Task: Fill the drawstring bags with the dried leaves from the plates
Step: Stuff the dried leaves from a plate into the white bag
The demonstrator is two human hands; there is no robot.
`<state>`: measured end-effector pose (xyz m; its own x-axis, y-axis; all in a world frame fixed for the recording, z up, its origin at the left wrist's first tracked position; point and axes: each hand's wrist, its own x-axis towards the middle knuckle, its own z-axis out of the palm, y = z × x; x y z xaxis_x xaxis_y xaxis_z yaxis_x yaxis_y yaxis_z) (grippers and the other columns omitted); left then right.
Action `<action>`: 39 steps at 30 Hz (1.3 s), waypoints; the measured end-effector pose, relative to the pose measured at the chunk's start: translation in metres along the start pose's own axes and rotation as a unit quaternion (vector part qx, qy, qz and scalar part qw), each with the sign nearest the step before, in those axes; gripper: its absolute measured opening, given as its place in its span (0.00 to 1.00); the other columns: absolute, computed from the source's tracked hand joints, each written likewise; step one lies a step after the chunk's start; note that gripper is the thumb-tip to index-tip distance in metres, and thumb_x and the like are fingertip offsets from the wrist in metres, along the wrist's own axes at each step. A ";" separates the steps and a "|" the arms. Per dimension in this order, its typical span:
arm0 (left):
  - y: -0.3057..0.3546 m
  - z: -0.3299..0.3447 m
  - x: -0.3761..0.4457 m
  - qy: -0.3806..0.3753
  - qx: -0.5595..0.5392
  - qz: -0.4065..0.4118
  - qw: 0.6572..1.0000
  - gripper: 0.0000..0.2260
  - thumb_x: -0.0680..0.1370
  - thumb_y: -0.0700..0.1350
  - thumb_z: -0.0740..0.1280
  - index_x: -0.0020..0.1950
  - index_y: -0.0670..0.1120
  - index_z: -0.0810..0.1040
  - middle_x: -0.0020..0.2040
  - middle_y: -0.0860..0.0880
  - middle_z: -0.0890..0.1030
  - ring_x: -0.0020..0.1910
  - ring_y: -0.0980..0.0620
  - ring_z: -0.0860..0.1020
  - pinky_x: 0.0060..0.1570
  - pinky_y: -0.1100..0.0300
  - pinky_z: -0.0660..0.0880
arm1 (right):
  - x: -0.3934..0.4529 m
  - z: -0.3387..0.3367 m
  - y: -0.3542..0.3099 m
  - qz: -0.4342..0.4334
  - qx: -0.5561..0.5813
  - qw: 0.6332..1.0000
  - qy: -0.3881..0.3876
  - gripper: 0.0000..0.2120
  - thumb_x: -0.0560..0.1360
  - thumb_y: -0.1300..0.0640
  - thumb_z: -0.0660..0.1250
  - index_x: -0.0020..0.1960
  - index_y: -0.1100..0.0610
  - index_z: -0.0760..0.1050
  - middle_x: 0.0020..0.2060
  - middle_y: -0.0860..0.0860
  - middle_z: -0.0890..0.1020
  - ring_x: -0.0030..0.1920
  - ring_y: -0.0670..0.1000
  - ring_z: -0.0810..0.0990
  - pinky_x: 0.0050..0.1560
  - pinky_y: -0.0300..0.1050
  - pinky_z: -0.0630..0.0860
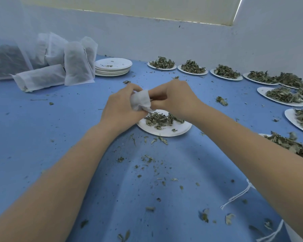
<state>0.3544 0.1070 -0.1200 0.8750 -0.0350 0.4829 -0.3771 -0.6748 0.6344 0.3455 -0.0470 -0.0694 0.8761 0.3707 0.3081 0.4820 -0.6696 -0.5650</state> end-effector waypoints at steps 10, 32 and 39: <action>-0.006 -0.002 0.000 0.024 0.054 0.035 0.998 0.22 0.66 0.58 0.72 0.53 0.49 0.72 0.44 0.54 0.74 0.43 0.51 0.74 0.40 0.57 0.69 | 0.016 -0.004 -0.017 -0.037 -0.075 0.995 -0.054 0.17 0.72 0.67 0.59 0.52 0.54 0.81 0.39 0.44 0.81 0.35 0.36 0.74 0.35 0.26 0.68; -0.029 -0.022 0.007 0.036 0.130 -0.027 0.990 0.22 0.66 0.43 0.71 0.59 0.47 0.72 0.54 0.48 0.77 0.52 0.45 0.73 0.49 0.57 0.66 | 0.039 0.006 0.028 0.003 -0.147 0.984 -0.100 0.25 0.75 0.71 0.50 0.56 0.49 0.78 0.55 0.47 0.78 0.51 0.45 0.76 0.48 0.33 0.73; -0.028 -0.021 0.007 0.034 0.136 -0.033 0.990 0.21 0.67 0.43 0.71 0.59 0.47 0.72 0.54 0.48 0.77 0.52 0.45 0.73 0.51 0.54 0.67 | 0.029 0.012 0.038 -0.064 -0.253 0.950 -0.170 0.26 0.74 0.72 0.52 0.59 0.50 0.79 0.61 0.46 0.76 0.58 0.50 0.73 0.50 0.38 0.67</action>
<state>0.3645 0.1413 -0.1217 0.8691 0.0597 0.4911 -0.2155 -0.8478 0.4845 0.3888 -0.0538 -0.0910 0.8003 0.5985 0.0359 0.5994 -0.7971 -0.0727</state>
